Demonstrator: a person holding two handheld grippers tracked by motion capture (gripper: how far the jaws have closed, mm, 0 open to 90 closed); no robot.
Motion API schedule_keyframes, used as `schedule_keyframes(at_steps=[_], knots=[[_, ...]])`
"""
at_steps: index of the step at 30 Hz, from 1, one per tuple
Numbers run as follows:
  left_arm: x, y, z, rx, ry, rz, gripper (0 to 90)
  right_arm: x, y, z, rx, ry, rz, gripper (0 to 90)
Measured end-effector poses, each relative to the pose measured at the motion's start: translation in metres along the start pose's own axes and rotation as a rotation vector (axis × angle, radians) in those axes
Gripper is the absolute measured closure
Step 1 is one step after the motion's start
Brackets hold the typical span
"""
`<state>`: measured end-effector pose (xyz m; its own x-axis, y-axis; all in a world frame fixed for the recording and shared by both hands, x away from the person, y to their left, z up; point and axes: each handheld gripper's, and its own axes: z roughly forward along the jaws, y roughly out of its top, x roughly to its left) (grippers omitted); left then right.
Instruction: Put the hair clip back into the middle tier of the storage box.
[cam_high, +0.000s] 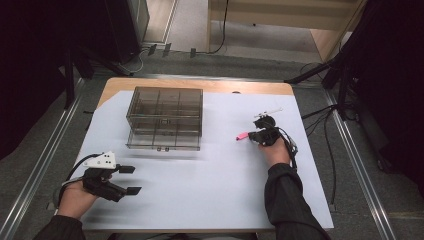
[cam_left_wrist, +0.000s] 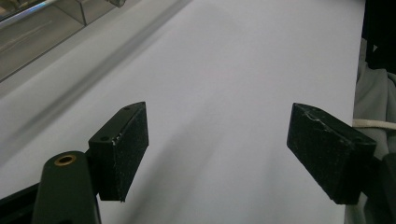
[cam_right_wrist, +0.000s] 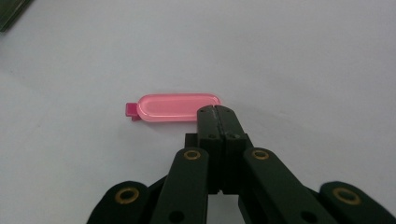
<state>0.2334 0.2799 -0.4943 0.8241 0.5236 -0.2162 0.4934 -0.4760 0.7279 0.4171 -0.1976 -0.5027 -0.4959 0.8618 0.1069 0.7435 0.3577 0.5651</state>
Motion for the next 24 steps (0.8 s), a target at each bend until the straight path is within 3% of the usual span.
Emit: schedule_keyframes(at_steps=[24], knots=[[-0.004, -0.009, -0.007, 0.004, 0.022, -0.017, 21.7, 0.006, 0.022, 0.015, 0.01, -0.002, 0.027, 90.0]])
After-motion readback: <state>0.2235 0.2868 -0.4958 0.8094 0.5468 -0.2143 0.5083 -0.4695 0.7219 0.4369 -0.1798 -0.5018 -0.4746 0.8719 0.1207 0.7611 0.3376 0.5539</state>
